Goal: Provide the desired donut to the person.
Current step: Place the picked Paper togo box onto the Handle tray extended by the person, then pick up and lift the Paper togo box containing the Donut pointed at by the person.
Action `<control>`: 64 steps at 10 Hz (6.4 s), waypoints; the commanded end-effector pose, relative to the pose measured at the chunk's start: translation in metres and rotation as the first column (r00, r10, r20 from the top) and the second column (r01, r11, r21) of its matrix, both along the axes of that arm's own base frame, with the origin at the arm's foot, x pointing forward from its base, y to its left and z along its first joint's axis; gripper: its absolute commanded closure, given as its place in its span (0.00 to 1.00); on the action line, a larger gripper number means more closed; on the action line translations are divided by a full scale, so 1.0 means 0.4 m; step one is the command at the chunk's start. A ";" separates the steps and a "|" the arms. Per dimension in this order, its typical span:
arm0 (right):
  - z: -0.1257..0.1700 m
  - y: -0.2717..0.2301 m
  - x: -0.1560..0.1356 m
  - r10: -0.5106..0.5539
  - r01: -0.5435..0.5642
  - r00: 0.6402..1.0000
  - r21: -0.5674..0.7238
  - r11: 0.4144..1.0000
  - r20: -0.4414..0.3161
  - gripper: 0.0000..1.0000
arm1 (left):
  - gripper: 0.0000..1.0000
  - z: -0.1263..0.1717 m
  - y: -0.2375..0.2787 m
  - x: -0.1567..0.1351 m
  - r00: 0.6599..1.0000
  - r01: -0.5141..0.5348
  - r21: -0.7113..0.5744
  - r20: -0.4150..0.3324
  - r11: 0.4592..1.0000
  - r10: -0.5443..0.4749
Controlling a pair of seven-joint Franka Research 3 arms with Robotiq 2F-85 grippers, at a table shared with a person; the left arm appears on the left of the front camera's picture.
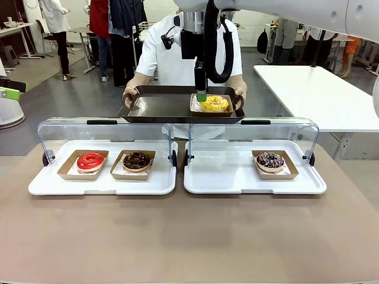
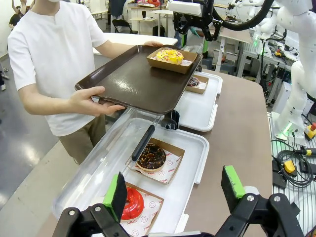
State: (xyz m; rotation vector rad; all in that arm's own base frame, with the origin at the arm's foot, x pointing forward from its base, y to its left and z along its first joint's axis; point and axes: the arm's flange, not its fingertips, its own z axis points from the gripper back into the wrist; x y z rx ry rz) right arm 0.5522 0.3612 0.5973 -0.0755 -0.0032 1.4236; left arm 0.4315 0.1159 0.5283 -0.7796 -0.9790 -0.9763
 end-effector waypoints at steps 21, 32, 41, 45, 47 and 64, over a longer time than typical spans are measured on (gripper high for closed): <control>-0.026 -0.500 -0.340 0.031 -0.032 0.999 0.097 0.995 0.016 0.00 | 0.00 0.003 -0.001 -0.002 1.000 -0.001 -0.007 0.005 1.000 0.001; 0.034 -0.822 -0.286 0.297 -0.148 0.955 0.833 0.534 -0.020 0.00 | 0.00 0.003 -0.001 -0.002 1.000 -0.001 -0.007 0.005 1.000 0.001; -0.077 -1.241 -0.379 -0.068 -0.020 0.996 0.905 0.425 0.054 0.00 | 0.00 0.003 -0.001 -0.002 1.000 -0.001 -0.007 0.005 1.000 0.001; -0.066 -1.260 -0.371 -0.079 0.008 0.996 0.904 0.426 0.029 0.00 | 0.00 0.003 -0.001 -0.002 1.000 -0.001 -0.007 0.005 1.000 0.001; -0.066 -1.260 -0.371 -0.079 0.008 0.996 0.904 0.426 0.029 0.00 | 0.00 0.003 -0.001 -0.002 1.000 -0.001 -0.007 0.005 1.000 0.001; -0.066 -1.260 -0.371 -0.079 0.008 0.996 0.904 0.426 0.029 0.00 | 0.00 0.003 -0.001 -0.002 1.000 -0.001 -0.007 0.005 1.000 0.001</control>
